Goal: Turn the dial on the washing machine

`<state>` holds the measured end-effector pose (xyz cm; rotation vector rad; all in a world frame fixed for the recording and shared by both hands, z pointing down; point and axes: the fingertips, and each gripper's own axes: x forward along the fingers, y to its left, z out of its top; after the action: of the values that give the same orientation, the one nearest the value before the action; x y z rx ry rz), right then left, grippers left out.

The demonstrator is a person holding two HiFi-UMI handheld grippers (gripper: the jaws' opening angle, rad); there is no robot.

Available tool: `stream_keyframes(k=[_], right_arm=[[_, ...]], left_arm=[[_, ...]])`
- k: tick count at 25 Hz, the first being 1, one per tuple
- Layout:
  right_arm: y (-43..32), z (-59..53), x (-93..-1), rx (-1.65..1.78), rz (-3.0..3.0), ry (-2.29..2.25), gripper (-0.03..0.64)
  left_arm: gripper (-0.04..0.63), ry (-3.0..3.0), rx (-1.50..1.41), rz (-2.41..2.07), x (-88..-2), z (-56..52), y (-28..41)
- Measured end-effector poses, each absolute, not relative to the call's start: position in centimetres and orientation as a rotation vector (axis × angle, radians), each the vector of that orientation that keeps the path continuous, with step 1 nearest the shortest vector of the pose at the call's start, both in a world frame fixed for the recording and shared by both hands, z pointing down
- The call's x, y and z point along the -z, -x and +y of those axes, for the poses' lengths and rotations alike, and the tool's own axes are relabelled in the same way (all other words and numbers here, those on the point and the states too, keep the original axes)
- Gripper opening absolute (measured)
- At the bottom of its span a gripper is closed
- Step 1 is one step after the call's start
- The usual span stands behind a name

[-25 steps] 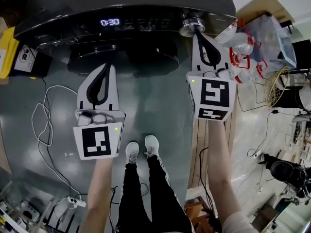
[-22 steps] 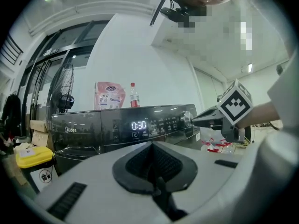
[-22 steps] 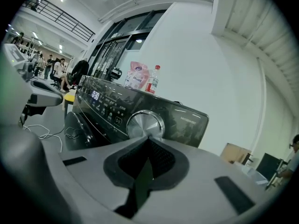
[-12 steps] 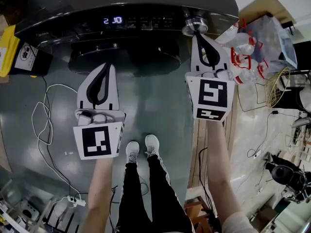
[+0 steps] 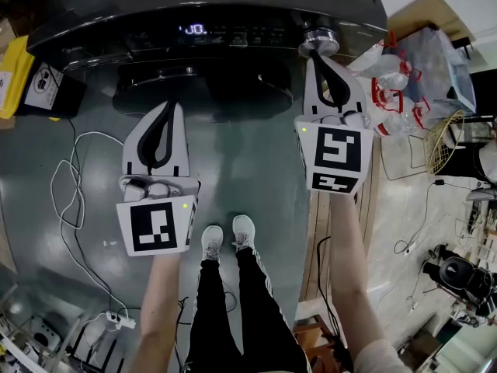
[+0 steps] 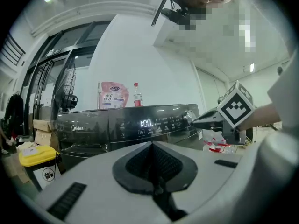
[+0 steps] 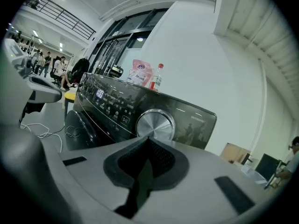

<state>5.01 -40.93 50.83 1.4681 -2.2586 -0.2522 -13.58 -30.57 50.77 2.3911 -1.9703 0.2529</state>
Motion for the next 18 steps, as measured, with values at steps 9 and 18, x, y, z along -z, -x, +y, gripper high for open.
stream_keyframes(k=[9, 18], right_arm=[[-4.3, -40.8, -50.7, 0.26, -2.273, -1.448, 0.002], [-4.0, -40.7, -50.7, 0.248, -2.272, -1.469, 0.002]], left_arm=[[-0.002, -2.383, -0.251, -1.982, -50.9, -30.4, 14.3], [-0.002, -2.379, -0.258, -1.988, -50.7, -29.9, 14.9]])
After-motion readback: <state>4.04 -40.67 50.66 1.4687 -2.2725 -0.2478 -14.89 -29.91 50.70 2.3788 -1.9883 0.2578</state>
